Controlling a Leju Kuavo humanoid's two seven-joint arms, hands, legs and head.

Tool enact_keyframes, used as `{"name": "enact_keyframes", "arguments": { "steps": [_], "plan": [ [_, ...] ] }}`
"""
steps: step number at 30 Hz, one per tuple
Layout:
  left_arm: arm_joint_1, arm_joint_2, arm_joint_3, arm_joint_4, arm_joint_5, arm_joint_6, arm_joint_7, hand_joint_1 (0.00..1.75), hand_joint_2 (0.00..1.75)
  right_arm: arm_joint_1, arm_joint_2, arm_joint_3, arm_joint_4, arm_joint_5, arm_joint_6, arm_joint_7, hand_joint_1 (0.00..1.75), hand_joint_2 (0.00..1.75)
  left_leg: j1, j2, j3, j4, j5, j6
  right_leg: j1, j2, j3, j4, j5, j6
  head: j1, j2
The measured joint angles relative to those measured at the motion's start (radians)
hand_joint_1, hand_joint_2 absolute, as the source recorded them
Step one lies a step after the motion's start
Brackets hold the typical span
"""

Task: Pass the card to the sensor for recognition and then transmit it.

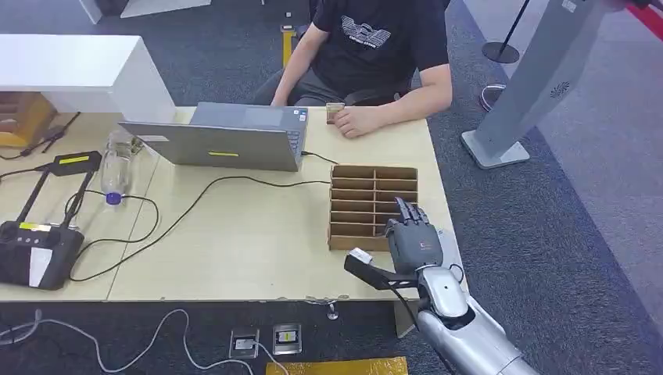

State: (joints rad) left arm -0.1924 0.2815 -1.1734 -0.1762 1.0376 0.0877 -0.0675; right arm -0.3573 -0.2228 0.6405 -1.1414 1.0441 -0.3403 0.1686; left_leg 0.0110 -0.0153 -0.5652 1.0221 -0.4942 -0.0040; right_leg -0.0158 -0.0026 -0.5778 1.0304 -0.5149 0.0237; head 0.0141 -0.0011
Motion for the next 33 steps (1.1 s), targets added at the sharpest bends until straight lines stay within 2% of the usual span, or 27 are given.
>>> {"name": "enact_keyframes", "arguments": {
  "steps": [19, 24, 29, 33],
  "plan": [
    [0.0, 0.0, 0.0, 0.0, 0.002, 0.002, 0.006, 0.0, 0.0, -0.033, 0.012, -0.009, -0.001, 0.029, -0.027, -0.002, 1.75, 1.75, 0.0, 0.0, 0.0, 0.0, 0.0, 0.0, 0.0, 0.0, 0.0, 0.0, 0.0, 0.0, 0.0, 0.0],
    [0.001, 0.0, 0.0, 0.0, 0.002, 0.003, 0.006, 0.0, 0.0, -0.069, 0.001, -0.046, -0.085, 0.05, -0.008, -0.007, 1.75, 1.75, 0.0, 0.001, 0.001, 0.0, 0.0, 0.0, 0.0, 0.001, 0.0, 0.0, 0.0, 0.0, 0.0, 0.0],
    [0.003, 0.001, 0.0, 0.0, 0.0, 0.007, -0.011, 0.0, 0.0, -0.116, -0.007, -0.127, -0.236, 0.098, 0.081, -0.066, 1.75, 1.75, 0.0, 0.001, 0.0, 0.0, 0.0, 0.0, 0.0, 0.001, 0.0, 0.0, 0.001, -0.001, 0.0, 0.0],
    [0.002, 0.0, 0.0, 0.0, -0.004, 0.008, -0.02, 0.0, 0.0, -0.183, -0.018, -0.197, -0.356, 0.101, 0.103, -0.104, 1.75, 1.75, 0.0, 0.001, 0.001, 0.0, 0.0, 0.0, 0.0, 0.001, 0.0, 0.0, 0.001, -0.001, 0.0, 0.0]
  ]
}}
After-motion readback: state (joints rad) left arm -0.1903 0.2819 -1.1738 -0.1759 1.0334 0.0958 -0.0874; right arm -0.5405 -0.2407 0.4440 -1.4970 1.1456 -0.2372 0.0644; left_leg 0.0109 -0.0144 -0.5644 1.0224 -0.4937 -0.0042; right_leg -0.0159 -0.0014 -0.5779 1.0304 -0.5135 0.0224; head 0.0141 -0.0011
